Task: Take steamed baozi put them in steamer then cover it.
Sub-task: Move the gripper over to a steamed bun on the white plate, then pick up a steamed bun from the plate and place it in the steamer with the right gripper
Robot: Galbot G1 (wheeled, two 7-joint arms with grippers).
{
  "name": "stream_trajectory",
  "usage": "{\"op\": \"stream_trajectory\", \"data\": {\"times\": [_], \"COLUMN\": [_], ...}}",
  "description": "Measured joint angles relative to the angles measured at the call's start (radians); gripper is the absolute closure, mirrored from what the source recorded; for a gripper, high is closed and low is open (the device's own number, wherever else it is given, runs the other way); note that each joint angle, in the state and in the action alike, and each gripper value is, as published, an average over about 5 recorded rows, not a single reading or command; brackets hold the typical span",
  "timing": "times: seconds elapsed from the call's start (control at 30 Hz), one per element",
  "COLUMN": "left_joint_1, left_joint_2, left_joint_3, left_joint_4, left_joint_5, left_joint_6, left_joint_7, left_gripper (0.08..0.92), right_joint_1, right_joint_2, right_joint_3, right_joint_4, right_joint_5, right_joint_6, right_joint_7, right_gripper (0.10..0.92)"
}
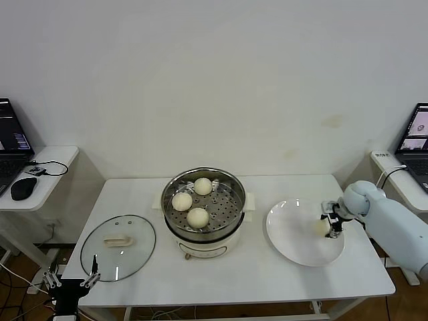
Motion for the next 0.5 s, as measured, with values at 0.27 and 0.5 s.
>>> {"op": "stream_trajectory", "data": {"times": [0.27,0.5], "left_joint_1": [0.0,-0.011], "left_joint_2": [0.004,0.007], "left_joint_3": [0.002,0.017], "left_joint_4": [-0.008,-0.009], "left_joint_5": [0.0,0.001], "left_joint_6": [0.0,0.002], "left_joint_7": [0.0,0.003], "left_gripper": [0.177,0.177], "right_joint_1": [0.033,0.149], "right_joint_2": [-0.035,-0.107], "right_joint_3": [-0.032,-0.127], "right_joint_4": [0.048,0.163], "right_joint_5": [0.039,0.144], "right_joint_6": [-0.021,-0.077], "right_joint_7": [-0.026,-0.052], "right_gripper": [0.421,0.419]}}
